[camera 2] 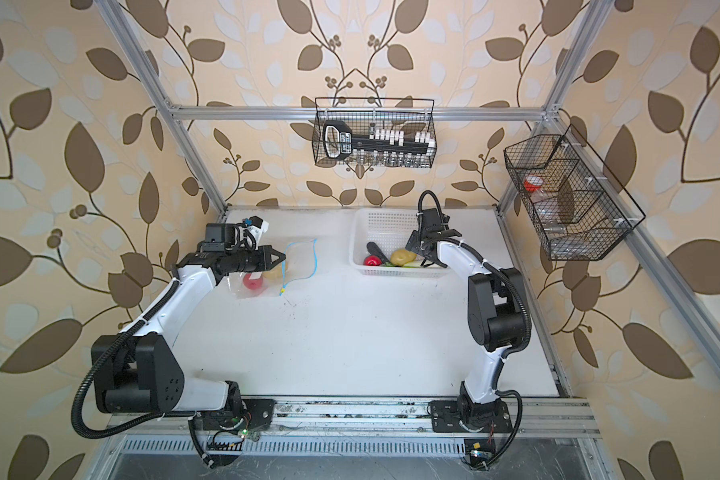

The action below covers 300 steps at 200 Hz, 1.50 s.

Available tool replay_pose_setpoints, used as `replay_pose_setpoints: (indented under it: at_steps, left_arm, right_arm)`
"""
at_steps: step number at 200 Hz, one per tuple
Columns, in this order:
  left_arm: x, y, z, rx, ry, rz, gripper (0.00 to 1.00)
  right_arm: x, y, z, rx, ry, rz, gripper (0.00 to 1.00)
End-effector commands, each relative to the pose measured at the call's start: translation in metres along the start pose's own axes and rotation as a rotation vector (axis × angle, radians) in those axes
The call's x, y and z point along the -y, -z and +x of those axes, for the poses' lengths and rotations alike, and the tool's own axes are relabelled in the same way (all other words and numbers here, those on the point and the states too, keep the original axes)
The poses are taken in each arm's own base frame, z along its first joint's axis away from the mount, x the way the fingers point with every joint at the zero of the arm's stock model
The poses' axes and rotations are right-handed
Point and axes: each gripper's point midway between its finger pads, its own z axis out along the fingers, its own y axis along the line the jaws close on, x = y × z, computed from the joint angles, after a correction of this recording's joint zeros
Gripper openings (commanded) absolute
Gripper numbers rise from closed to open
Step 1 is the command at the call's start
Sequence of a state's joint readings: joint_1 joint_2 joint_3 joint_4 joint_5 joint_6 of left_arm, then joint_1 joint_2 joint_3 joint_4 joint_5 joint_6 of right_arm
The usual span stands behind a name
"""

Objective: Place the food in the zip-top bag and seal the zipper
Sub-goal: 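Lower the right gripper onto the red-yellow mango and close it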

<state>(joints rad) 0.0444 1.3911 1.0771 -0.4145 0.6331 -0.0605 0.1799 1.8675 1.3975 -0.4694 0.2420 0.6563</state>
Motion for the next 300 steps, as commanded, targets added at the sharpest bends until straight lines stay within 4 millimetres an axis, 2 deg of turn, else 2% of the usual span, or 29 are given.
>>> replay_pose_setpoints:
  at_steps: [1,70,132,211,272,300]
  left_arm:
    - [0.005,0.002,-0.004,0.015,-0.033,0.0,0.0]
    - [0.009,0.003,-0.004,0.017,-0.039,0.02,0.0]
    - [0.01,0.002,-0.004,0.014,-0.037,0.027,0.0]
    - [0.008,0.001,-0.004,0.008,-0.027,0.023,0.0]
    - [0.007,0.0,-0.003,0.004,-0.025,0.022,0.0]
    - [0.006,-0.001,-0.003,0.001,-0.021,0.022,0.0]
  right_arm:
    - [-0.002,0.0,-0.013,0.012,0.006,0.003,1.0]
    - [-0.012,-0.014,-0.021,0.024,0.047,0.005,1.0]
    - [-0.006,-0.03,-0.027,0.022,0.049,0.051,1.0]
    - [-0.009,-0.057,-0.028,-0.002,0.07,0.082,1.0]
    - [-0.002,-0.077,-0.024,-0.012,0.049,0.106,0.94]
    - [-0.001,-0.083,-0.023,-0.02,0.051,0.106,0.85]
